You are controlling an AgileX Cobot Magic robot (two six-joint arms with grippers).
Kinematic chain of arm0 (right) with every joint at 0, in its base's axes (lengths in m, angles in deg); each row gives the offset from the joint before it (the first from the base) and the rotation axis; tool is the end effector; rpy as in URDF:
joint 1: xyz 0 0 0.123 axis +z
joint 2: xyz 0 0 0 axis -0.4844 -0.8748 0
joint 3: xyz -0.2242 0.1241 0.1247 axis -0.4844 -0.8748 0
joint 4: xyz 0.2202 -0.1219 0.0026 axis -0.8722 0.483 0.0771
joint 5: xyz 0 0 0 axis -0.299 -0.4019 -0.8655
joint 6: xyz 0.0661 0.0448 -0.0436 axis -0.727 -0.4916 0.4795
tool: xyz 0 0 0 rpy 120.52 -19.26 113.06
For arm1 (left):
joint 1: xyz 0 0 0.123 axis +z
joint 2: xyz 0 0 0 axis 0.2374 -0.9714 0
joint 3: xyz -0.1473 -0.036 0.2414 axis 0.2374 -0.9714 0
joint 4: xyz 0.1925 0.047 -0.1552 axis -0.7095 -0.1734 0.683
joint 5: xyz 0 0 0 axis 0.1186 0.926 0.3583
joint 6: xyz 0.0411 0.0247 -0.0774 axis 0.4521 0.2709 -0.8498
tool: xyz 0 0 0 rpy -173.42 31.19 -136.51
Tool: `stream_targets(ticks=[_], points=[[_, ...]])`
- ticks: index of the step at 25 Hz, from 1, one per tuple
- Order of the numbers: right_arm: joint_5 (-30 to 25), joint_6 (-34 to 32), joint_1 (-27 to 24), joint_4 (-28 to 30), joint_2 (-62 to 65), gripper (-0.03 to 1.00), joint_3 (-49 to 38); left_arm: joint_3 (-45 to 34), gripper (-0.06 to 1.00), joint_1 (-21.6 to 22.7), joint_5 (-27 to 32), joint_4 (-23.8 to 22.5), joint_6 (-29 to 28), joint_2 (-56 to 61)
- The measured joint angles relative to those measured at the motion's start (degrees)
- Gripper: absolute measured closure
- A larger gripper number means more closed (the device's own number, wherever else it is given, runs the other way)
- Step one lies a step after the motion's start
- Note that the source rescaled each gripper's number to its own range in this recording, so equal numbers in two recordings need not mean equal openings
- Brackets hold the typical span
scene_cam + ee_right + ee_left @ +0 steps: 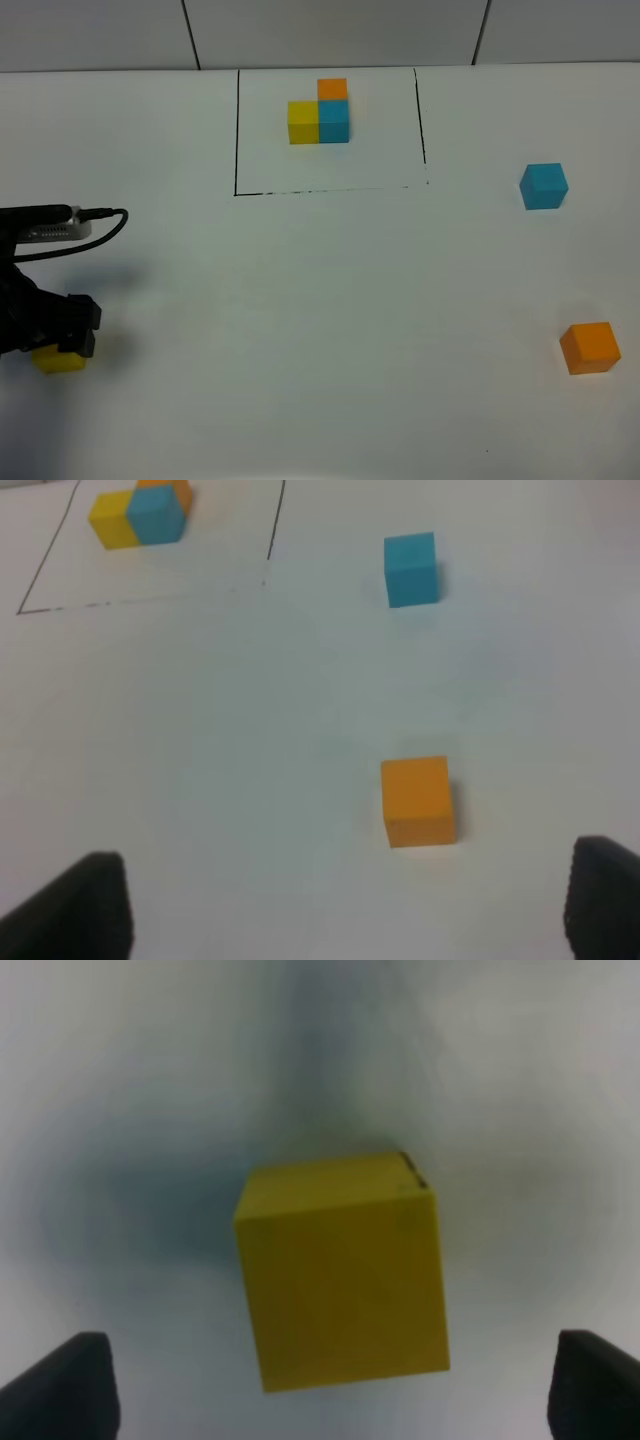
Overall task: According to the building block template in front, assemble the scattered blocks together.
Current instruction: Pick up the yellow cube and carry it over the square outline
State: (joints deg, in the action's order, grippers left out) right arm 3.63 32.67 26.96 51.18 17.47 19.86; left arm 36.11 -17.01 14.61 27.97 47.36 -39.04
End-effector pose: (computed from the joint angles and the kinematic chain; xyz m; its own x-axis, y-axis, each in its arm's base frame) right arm -0.0029 0.0126 0.2781 -0.4651 0.0750 -0.8821 -0.0595 0.9915 0.1157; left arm 0.2410 -0.0126 0.1515 -0.9815 -0.0313 -0.1890 -0.0312 0.9995 -0.0033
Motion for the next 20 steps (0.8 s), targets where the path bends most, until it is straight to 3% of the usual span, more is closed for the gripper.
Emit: stream_targets(ticks=[20], points=[[0.4,0.0,0.0,-0.2,0.0,0.22,0.0,0.1,0.13,0.0,-3.8,0.0,-1.7,-2.6]])
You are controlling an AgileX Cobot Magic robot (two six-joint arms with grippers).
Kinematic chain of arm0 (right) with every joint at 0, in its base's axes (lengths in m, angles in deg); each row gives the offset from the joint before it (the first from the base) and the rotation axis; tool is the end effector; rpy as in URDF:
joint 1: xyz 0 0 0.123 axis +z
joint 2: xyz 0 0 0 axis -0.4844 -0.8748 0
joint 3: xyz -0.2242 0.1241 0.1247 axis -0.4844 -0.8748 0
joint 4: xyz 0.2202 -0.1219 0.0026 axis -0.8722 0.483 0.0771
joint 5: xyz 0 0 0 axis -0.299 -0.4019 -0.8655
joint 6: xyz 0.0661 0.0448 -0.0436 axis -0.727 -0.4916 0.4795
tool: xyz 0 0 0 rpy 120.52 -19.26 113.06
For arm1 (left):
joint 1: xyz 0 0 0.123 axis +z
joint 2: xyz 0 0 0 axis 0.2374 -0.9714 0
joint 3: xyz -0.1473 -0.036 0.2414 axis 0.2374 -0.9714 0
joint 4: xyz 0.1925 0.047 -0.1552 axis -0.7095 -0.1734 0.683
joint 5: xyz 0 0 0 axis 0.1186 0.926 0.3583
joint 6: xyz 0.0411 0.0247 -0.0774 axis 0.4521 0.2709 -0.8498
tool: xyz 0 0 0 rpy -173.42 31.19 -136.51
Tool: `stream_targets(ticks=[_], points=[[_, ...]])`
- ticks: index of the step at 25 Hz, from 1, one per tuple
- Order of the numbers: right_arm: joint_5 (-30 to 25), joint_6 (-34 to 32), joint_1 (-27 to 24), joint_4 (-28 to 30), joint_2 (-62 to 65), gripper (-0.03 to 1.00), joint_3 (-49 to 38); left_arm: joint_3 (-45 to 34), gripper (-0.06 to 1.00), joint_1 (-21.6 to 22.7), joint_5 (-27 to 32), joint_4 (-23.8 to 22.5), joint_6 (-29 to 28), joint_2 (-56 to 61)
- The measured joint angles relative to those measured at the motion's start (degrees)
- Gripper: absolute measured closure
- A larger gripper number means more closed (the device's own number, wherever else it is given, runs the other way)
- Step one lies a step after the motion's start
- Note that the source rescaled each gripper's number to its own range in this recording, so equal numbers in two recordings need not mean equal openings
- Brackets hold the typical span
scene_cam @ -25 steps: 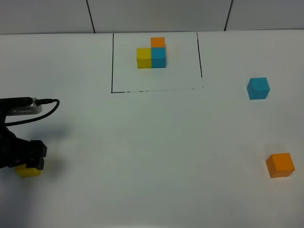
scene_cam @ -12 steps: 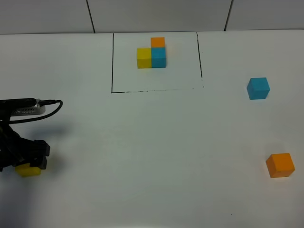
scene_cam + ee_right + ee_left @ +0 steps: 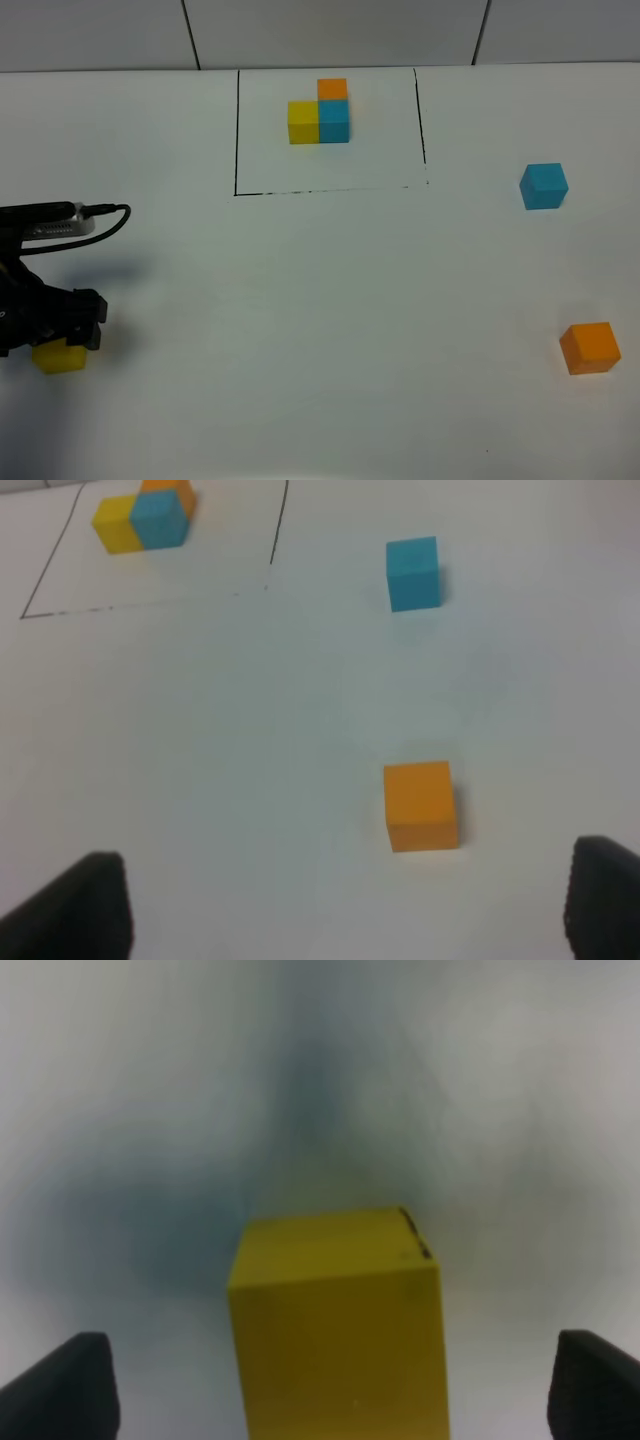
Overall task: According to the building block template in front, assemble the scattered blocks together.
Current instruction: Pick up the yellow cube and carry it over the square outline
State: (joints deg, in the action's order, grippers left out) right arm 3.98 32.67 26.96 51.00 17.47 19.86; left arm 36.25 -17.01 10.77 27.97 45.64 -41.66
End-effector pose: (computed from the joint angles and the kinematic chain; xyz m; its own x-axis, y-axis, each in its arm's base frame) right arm -0.0027 0.0128 0.2786 -0.4598 0.0772 -0.8847 -0.0611 0.9911 0.1183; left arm 0.2487 -0.0132 0.1420 -0.9754 -0.0607 -0.2117 -0.0593 0.9982 -0.0130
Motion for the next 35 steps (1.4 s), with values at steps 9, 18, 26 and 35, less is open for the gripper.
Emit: stream_targets(ticks=[9,18,26,35], points=[[0.1,0.0,0.0,0.0,0.0,0.22,0.0,0.1,0.27,0.0,-0.9,0.0,-2.0,-6.2],[0.1,0.0,0.0,0.0,0.0,0.22,0.0,5.4,0.93,0.0,6.9,0.0,-1.9,-6.2],[0.1,0.0,0.0,0.0,0.0,0.22,0.0,13.8,0.93,-0.2,16.1,0.0,9.8,-6.7],[0.1,0.0,0.0,0.0,0.0,0.22,0.0,21.8,0.93,-8.5,22.0,0.0,25.3,-14.6]])
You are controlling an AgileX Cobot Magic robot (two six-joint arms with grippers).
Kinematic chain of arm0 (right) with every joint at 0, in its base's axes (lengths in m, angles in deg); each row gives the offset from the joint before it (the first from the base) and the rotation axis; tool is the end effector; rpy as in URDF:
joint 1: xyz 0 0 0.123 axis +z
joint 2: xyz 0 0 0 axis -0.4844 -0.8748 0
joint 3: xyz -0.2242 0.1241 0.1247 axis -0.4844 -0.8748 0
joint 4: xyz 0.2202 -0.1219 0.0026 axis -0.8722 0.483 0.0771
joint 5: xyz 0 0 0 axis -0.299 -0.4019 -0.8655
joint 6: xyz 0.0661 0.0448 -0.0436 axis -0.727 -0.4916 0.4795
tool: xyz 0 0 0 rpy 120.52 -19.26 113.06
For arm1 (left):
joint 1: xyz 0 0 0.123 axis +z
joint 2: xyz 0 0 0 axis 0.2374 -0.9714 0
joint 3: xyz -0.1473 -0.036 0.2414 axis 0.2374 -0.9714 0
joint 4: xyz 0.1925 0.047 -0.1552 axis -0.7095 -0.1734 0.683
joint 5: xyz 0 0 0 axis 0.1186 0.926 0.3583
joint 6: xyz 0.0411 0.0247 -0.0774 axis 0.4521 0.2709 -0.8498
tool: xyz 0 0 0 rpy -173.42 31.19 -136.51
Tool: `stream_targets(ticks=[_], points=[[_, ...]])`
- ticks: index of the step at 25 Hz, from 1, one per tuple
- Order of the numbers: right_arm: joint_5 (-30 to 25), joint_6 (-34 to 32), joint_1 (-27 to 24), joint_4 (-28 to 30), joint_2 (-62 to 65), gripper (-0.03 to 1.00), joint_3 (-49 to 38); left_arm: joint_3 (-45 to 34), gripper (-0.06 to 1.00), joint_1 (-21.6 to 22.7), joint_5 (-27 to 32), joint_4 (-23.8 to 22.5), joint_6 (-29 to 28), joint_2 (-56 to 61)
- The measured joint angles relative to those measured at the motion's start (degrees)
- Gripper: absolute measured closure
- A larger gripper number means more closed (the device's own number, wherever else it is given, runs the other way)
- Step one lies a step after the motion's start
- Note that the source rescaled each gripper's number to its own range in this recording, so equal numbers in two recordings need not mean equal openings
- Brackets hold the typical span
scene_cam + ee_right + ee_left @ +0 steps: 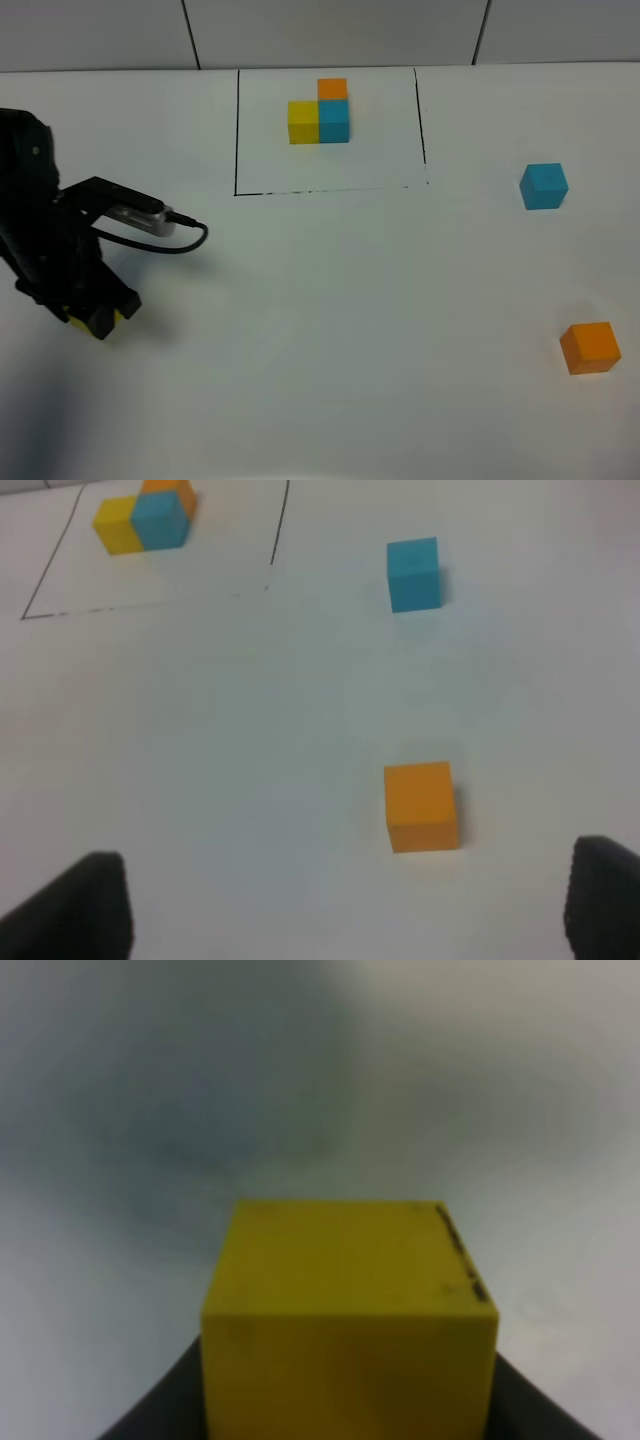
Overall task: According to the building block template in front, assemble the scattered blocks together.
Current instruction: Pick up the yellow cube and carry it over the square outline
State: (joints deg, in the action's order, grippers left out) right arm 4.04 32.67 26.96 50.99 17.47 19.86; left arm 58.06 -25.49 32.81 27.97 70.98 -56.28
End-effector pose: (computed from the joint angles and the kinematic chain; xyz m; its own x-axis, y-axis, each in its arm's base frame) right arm -0.0027 0.0128 0.2787 -0.4589 0.0774 -0.8851 -0.0611 0.9911 0.1184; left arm 0.3090 -0.0626 0.1432 -0.8642 0.5007 0.0494 0.5015 0.8652 0.0038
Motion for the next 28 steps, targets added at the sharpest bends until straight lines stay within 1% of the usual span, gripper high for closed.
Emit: stream_targets(ticks=[4,8,15,21,25,28], points=[[0.0,0.0,0.0,0.0,0.0,0.22,0.0,5.3,0.93,-6.1,0.1,-0.1,4.4,-4.6],[0.0,0.0,0.0,0.0,0.0,0.22,0.0,12.7,0.93,-12.2,1.1,-0.1,7.9,-9.0],[0.0,0.0,0.0,0.0,0.0,0.22,0.0,28.0,0.93,-20.7,6.4,-0.1,13.9,-17.0],[0.0,0.0,0.0,0.0,0.0,0.22,0.0,40.1,0.93,-25.7,12.0,-0.1,18.5,-23.2],[0.0,0.0,0.0,0.0,0.0,0.22,0.0,44.3,0.93,-27.8,12.8,-0.1,20.6,-26.5],[0.0,0.0,0.0,0.0,0.0,0.22,0.0,45.2,0.93,-28.8,13.0,-0.2,23.0,-27.9]])
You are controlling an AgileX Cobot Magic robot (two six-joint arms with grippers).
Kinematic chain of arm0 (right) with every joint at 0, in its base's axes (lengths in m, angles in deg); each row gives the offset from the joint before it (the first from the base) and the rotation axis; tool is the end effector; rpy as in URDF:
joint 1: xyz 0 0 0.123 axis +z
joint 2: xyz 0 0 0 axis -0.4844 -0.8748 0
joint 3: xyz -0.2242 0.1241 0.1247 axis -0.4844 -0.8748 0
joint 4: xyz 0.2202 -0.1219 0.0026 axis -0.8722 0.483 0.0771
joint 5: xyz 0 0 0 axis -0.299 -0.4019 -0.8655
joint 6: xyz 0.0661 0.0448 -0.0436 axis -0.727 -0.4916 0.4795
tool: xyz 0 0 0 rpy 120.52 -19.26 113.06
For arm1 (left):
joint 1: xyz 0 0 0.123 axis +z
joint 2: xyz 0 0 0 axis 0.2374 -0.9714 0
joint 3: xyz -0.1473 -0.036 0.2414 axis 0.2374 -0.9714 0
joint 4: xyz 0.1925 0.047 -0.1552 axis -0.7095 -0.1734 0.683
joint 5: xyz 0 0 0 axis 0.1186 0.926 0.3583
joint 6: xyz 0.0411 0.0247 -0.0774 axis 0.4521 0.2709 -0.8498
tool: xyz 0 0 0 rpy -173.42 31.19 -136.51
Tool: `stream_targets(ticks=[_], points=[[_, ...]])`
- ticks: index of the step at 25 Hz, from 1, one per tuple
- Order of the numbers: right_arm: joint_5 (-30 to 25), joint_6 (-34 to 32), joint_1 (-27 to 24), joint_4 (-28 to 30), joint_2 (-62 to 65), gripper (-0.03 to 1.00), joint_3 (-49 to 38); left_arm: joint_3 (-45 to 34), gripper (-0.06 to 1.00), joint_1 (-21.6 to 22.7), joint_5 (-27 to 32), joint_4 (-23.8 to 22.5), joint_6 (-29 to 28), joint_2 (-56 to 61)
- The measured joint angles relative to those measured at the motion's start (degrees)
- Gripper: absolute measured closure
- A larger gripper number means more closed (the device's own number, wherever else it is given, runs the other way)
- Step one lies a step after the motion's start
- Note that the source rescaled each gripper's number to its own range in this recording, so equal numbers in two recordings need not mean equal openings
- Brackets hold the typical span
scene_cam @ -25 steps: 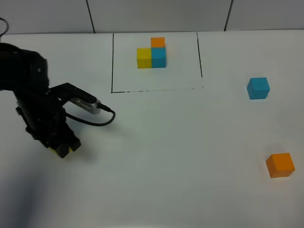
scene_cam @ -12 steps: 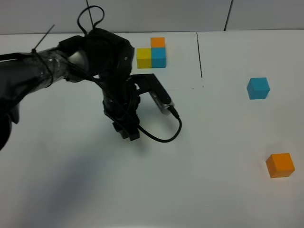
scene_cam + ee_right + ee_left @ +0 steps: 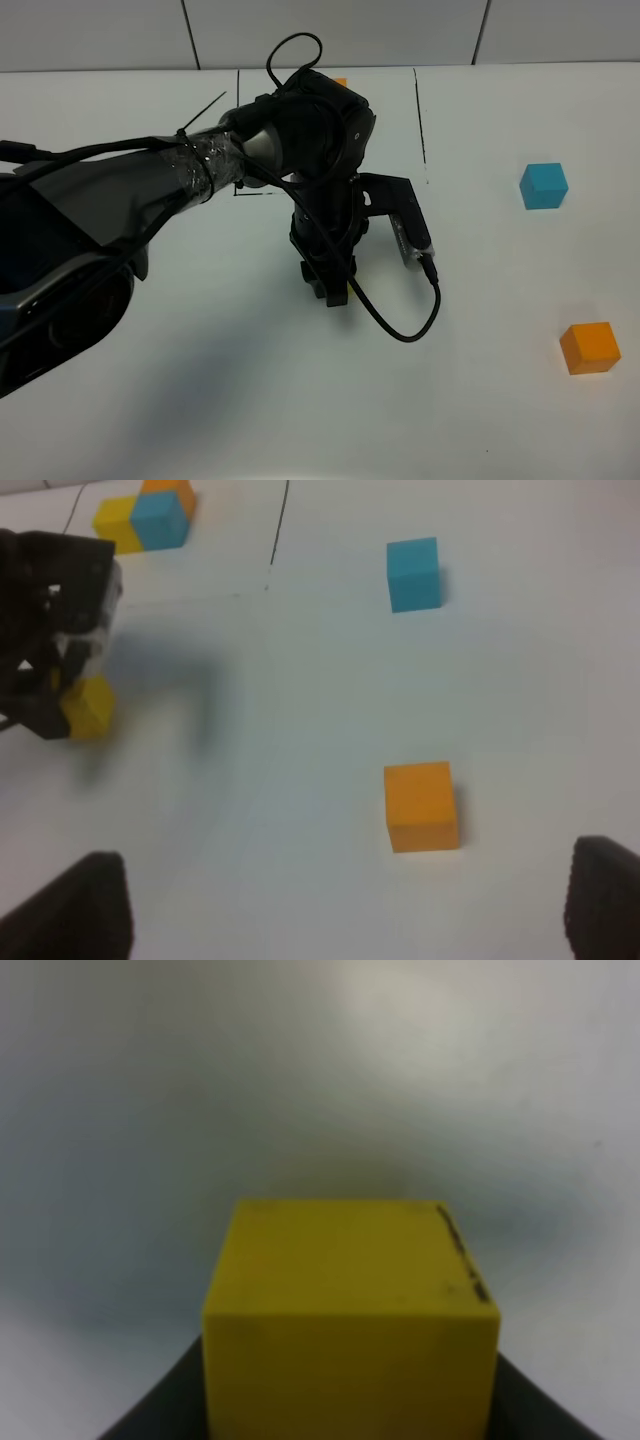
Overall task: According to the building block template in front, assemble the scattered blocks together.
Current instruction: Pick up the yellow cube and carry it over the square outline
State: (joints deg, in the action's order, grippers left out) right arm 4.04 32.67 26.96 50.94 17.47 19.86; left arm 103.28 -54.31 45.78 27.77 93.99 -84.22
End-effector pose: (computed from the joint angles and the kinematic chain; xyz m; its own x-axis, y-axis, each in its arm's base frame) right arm -0.0027 0.0129 0.2787 -0.4589 0.0779 -0.8851 -0.0616 0.9910 0.1191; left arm 0.3550 -0.3011 0.1252 -0.1444 0.9895 -0.0056 0.9888 0.1445 0.0384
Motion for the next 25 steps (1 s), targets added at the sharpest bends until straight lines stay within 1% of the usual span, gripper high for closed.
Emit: stream_targets(ticks=[3,8,14,16,20,25], points=[[0.0,0.0,0.0,-0.1,0.0,0.22,0.0,0.0,0.93,-0.5,0.0,-0.1,1.6,-0.8],[0.0,0.0,0.0,-0.5,0.0,0.22,0.0,0.0,0.93,-0.5,-1.7,-0.2,1.3,-0.9],[0.0,0.0,0.0,-1.0,0.0,0.22,0.0,0.0,0.93,-0.5,-1.7,-0.3,1.1,-0.9],[0.0,0.0,0.0,-1.0,0.0,0.22,0.0,0.0,0.93,-0.8,-1.7,-1.1,1.1,-0.9],[0.1,0.0,0.0,-1.0,0.0,0.22,0.0,0.0,0.93,-1.8,-1.7,-4.6,1.1,-0.9],[0.1,0.0,0.0,-1.0,0.0,0.22,0.0,0.0,0.93,-2.2,-3.0,-4.4,1.1,-0.9]])
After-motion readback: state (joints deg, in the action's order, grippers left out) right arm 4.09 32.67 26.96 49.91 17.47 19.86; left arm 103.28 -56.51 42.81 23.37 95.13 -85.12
